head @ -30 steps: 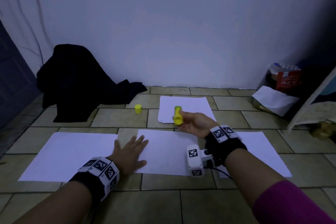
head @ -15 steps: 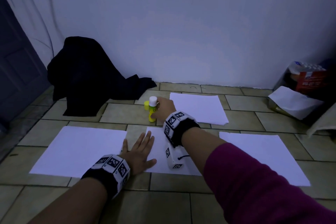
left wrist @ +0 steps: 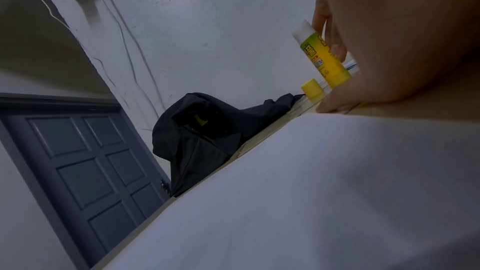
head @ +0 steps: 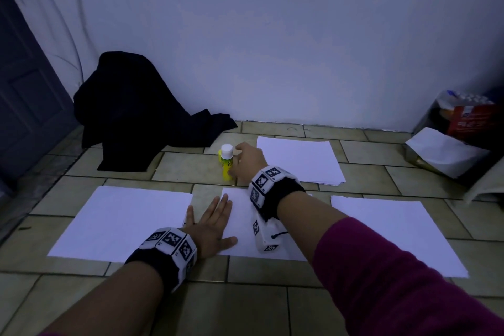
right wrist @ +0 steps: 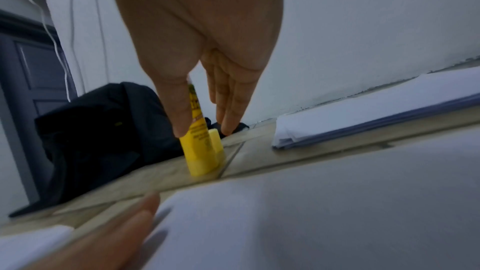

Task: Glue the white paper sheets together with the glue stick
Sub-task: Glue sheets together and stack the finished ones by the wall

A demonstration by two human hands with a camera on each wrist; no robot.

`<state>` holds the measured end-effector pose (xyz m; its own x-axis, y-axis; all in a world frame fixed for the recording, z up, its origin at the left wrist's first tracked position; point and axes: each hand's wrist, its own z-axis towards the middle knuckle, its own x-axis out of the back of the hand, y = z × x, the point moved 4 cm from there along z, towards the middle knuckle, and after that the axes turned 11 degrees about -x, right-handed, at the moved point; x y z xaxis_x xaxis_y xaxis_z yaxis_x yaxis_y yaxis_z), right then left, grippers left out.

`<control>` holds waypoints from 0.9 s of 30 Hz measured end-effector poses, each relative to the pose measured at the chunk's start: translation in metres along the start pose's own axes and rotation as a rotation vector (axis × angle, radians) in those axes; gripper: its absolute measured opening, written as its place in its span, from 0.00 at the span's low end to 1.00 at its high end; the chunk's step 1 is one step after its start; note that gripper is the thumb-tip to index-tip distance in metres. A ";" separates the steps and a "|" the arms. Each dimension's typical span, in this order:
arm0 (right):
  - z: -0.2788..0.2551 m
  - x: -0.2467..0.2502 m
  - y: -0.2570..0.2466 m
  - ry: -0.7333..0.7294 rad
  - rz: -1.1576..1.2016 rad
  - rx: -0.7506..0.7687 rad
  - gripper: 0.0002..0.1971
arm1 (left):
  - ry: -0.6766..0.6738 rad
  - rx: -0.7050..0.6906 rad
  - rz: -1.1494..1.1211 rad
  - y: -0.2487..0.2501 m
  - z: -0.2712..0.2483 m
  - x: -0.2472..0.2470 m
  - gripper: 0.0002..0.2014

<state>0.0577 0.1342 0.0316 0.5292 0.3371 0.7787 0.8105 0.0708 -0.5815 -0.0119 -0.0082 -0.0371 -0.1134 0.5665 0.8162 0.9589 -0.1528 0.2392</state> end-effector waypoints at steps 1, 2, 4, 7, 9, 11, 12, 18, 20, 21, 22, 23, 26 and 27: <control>-0.003 0.006 0.004 -0.007 0.043 -0.005 0.29 | -0.002 -0.002 -0.003 0.000 0.000 0.000 0.41; -0.009 0.014 0.009 -0.021 0.082 -0.001 0.29 | -0.004 -0.002 -0.005 0.000 -0.001 0.000 0.41; -0.025 0.035 0.021 -0.067 0.084 0.017 0.26 | -0.006 -0.002 -0.008 -0.001 0.000 0.000 0.41; -0.050 0.069 0.055 -0.109 -0.176 -0.018 0.23 | -0.008 0.004 -0.013 -0.003 0.000 -0.001 0.41; -0.062 0.091 0.090 -0.129 -0.319 -0.135 0.21 | -0.003 0.004 -0.014 -0.002 0.001 0.000 0.41; -0.073 0.108 0.124 -0.142 -0.443 -0.250 0.22 | -0.004 0.004 -0.015 -0.001 0.002 0.002 0.41; -0.079 0.113 0.140 -0.155 -0.487 -0.304 0.25 | -0.006 0.007 -0.015 -0.001 0.002 0.002 0.41; -0.111 0.110 0.212 -0.209 -0.609 -0.505 0.61 | -0.003 0.015 -0.002 -0.001 0.004 0.002 0.41; -0.115 0.107 0.221 -0.201 -0.586 -0.505 0.62 | 0.000 0.016 0.015 -0.001 0.003 0.003 0.42; -0.117 0.106 0.222 -0.194 -0.556 -0.500 0.62 | 0.001 0.017 0.028 0.000 0.003 0.004 0.42; -0.119 0.106 0.223 -0.184 -0.526 -0.488 0.61 | 0.005 0.019 0.042 0.001 0.002 0.005 0.43; -0.120 0.106 0.224 -0.175 -0.498 -0.477 0.59 | 0.009 0.019 0.053 0.002 0.001 0.006 0.43; -0.122 0.107 0.226 -0.156 -0.436 -0.451 0.55 | 0.035 0.005 0.099 0.004 -0.002 0.010 0.44; -0.122 0.108 0.228 -0.154 -0.418 -0.444 0.54 | 0.049 -0.002 0.110 0.005 -0.003 0.012 0.44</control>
<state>0.3308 0.0726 0.0120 0.1296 0.4991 0.8568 0.9856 -0.1595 -0.0562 -0.0088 -0.0050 -0.0246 -0.0198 0.5055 0.8626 0.9657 -0.2138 0.1475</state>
